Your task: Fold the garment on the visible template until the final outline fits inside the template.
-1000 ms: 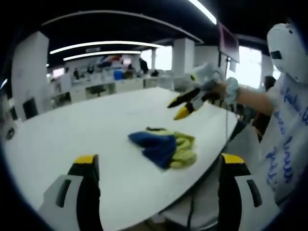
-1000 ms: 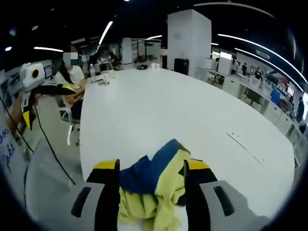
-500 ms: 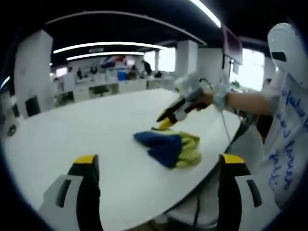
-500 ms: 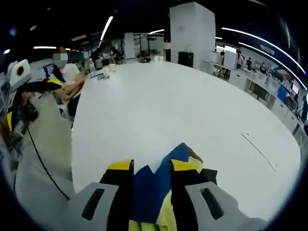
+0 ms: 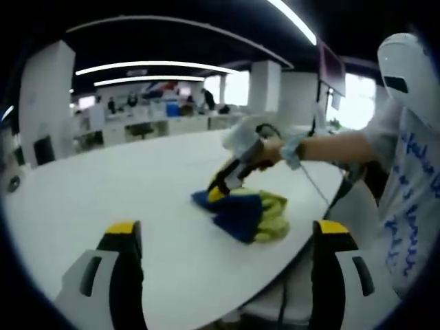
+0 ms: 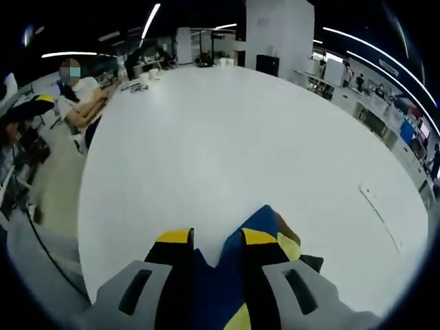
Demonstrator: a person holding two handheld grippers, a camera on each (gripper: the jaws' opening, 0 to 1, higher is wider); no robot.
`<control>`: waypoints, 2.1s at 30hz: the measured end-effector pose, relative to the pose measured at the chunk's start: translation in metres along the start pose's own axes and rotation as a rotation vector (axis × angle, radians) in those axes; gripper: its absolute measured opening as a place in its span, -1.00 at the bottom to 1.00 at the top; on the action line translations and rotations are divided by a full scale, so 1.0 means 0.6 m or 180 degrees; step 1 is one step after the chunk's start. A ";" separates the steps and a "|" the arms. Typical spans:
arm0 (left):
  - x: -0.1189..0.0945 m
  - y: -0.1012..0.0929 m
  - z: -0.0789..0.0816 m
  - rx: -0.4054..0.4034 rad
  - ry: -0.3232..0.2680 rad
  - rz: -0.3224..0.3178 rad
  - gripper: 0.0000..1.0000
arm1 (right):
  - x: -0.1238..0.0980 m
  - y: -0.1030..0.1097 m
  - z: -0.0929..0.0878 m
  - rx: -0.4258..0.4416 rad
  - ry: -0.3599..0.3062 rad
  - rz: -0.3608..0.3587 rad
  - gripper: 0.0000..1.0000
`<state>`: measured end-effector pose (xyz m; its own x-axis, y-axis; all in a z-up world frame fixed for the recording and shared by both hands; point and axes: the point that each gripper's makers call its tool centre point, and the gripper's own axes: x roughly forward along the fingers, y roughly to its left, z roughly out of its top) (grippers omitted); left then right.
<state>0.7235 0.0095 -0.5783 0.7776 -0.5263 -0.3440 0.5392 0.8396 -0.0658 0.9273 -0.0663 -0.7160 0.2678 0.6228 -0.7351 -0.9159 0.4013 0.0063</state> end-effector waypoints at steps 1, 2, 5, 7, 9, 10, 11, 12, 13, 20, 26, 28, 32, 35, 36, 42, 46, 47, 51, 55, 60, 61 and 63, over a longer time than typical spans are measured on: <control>0.000 -0.001 -0.001 -0.0018 0.0001 -0.0021 0.98 | 0.004 -0.003 0.004 -0.0014 -0.0005 -0.0021 -0.41; 0.001 -0.002 -0.002 -0.0035 -0.0009 -0.0056 0.98 | 0.010 -0.009 0.006 -0.0039 0.0025 -0.0064 -0.43; 0.002 -0.001 -0.005 -0.0036 -0.0001 -0.0069 0.97 | 0.026 -0.018 0.004 -0.0029 0.0124 -0.0094 -0.46; 0.001 0.001 -0.008 -0.0048 0.0000 -0.0069 0.97 | 0.038 -0.028 -0.001 0.0006 0.0207 -0.0129 -0.46; 0.000 0.002 -0.009 -0.0070 -0.0015 -0.0074 0.97 | 0.046 -0.035 -0.005 -0.0002 0.0268 -0.0168 -0.47; 0.000 0.002 -0.009 -0.0085 -0.0022 -0.0080 0.97 | 0.050 -0.034 -0.010 -0.0005 0.0312 -0.0148 -0.46; -0.001 0.002 -0.009 -0.0100 -0.0032 -0.0092 0.96 | 0.054 -0.033 -0.017 -0.0002 0.0384 -0.0123 -0.45; -0.002 0.002 -0.009 -0.0102 -0.0035 -0.0095 0.95 | 0.057 -0.036 -0.022 -0.0020 0.0421 -0.0148 -0.41; -0.003 0.004 -0.010 -0.0103 -0.0040 -0.0083 0.95 | 0.060 -0.040 -0.026 -0.0035 0.0451 -0.0185 -0.41; -0.001 0.009 -0.013 -0.0099 -0.0042 -0.0072 0.95 | 0.079 -0.056 -0.032 -0.0013 0.0493 -0.0291 -0.55; 0.000 0.006 -0.019 -0.0126 -0.0012 -0.0080 0.95 | 0.086 -0.059 -0.039 -0.0064 0.0562 -0.0265 -0.53; -0.001 0.008 -0.020 -0.0136 -0.0001 -0.0059 0.95 | 0.086 -0.065 -0.039 -0.0079 0.0569 -0.0280 -0.58; -0.002 0.010 -0.019 -0.0131 0.0001 -0.0033 0.92 | 0.086 -0.069 -0.050 -0.0101 0.0632 -0.0268 -0.61; -0.003 0.010 -0.016 -0.0117 -0.0022 -0.0014 0.90 | 0.087 -0.070 -0.054 -0.0151 0.0656 -0.0264 -0.61; -0.003 0.009 -0.016 -0.0128 -0.0021 -0.0016 0.90 | 0.087 -0.070 -0.054 -0.0162 0.0656 -0.0264 -0.62; -0.002 0.010 -0.017 -0.0125 0.0002 0.0000 0.89 | 0.088 -0.075 -0.057 -0.0266 0.0673 -0.0338 -0.72; 0.000 0.009 -0.016 -0.0118 0.0018 -0.0005 0.89 | 0.088 -0.084 -0.058 -0.0346 0.0679 -0.0439 -0.86; 0.000 0.009 -0.016 -0.0111 0.0021 -0.0007 0.88 | 0.088 -0.085 -0.058 -0.0277 0.0662 -0.0450 -0.87; 0.002 0.010 -0.022 -0.0131 0.0034 0.0013 0.88 | 0.087 -0.093 -0.057 -0.0084 0.0577 -0.0513 -0.95; -0.002 0.007 -0.023 -0.0154 0.0027 0.0002 0.88 | 0.082 -0.091 -0.052 -0.0041 0.0467 -0.0509 -0.96; -0.005 0.006 -0.016 -0.0148 0.0005 0.0012 0.89 | 0.049 -0.080 -0.010 0.0136 0.0065 -0.0529 -0.97; -0.003 0.004 -0.016 -0.0140 0.0024 0.0003 0.89 | 0.046 -0.079 -0.008 0.0129 0.0054 -0.0530 -0.97; 0.003 -0.004 -0.016 -0.0089 0.0070 -0.0037 0.89 | 0.027 -0.074 0.004 0.0154 -0.0072 -0.0522 -0.97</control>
<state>0.7206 0.0079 -0.5878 0.7639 -0.5333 -0.3635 0.5387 0.8370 -0.0961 0.9728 -0.0723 -0.7263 0.4196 0.5610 -0.7136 -0.8441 0.5302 -0.0795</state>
